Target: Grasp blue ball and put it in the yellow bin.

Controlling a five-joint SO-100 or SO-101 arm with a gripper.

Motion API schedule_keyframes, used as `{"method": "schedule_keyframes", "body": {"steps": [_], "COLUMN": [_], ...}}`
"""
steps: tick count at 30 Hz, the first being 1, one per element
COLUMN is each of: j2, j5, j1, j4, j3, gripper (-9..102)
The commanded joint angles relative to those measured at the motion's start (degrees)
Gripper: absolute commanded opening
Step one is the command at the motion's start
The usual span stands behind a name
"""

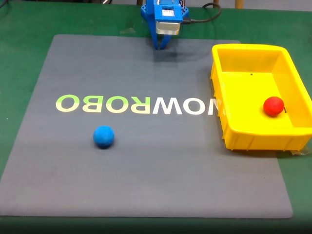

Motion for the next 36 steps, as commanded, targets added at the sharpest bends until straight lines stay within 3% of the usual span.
{"method": "schedule_keyframes", "body": {"steps": [1, 36], "j2": [0.7, 0.7], "j5": [-1.6, -1.9], "j1": [1.0, 0.0], "j4": [0.2, -0.3], "j3": [1.8, 1.4], "gripper": [0, 3]}}
